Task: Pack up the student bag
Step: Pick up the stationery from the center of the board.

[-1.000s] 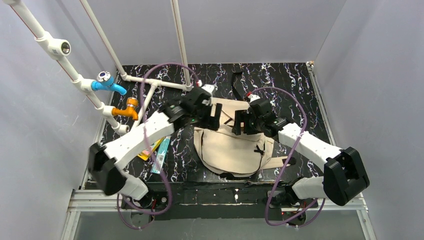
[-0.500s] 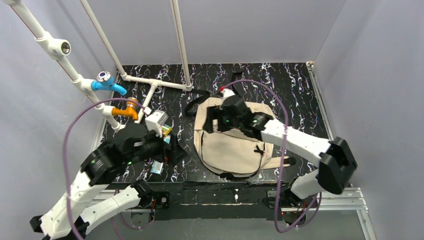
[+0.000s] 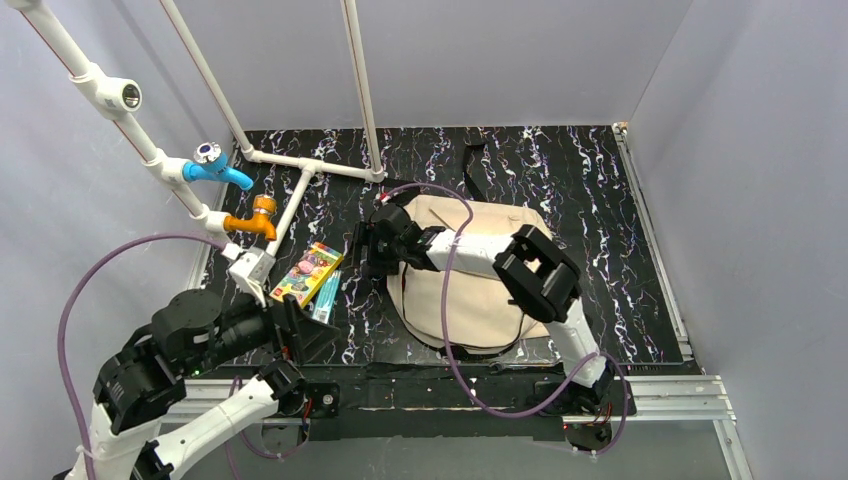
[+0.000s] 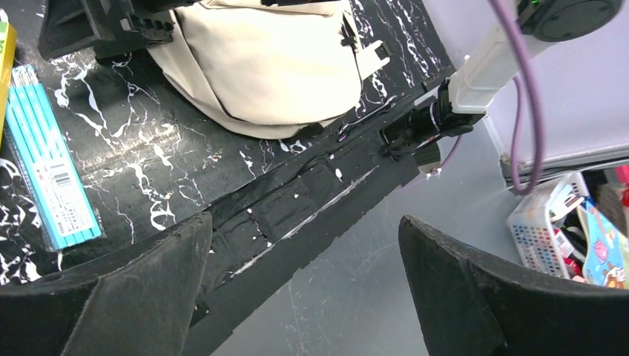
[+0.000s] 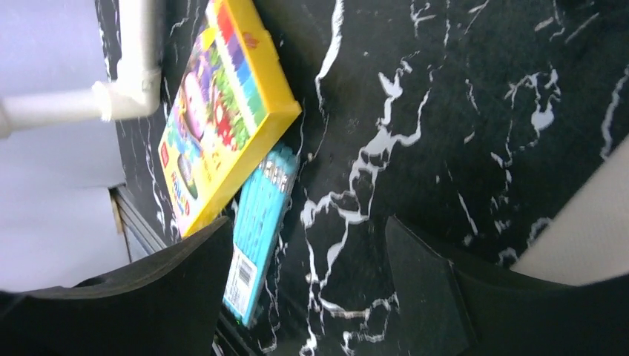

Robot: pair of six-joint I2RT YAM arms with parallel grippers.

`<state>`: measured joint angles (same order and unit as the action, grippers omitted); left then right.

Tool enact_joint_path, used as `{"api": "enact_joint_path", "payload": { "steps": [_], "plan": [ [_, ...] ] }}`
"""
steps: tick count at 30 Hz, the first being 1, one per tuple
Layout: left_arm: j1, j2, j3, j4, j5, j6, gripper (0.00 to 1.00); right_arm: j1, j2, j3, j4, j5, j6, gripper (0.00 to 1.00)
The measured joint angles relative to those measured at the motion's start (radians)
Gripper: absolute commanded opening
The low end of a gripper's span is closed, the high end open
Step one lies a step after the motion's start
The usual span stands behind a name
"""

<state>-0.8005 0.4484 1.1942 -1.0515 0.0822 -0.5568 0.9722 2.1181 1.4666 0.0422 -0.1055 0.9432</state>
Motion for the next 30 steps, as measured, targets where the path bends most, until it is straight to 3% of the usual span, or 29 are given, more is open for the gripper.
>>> {"api": "enact_joint_path", "payload": {
  "steps": [7, 16, 20, 24, 30],
  "plan": [
    [0.0, -0.078, -0.002, -0.033, -0.016, -0.053, 0.96, 0.008, 0.121, 0.095, 0.073, -0.011, 0.14, 0.77],
    [0.0, -0.1, -0.001, -0.066, -0.023, -0.084, 0.96, 0.011, 0.219, 0.144, 0.222, -0.024, 0.309, 0.63],
    [0.0, -0.122, 0.0, -0.078, -0.03, -0.098, 0.96, 0.011, 0.252, 0.148, 0.282, -0.029, 0.362, 0.49],
    [0.0, -0.127, 0.0, -0.081, -0.031, -0.117, 0.96, 0.011, 0.268, 0.146, 0.303, -0.027, 0.385, 0.26],
    [0.0, -0.127, -0.008, -0.082, -0.037, -0.151, 0.96, -0.004, 0.271, 0.109, 0.38, -0.046, 0.431, 0.12]
  ]
}}
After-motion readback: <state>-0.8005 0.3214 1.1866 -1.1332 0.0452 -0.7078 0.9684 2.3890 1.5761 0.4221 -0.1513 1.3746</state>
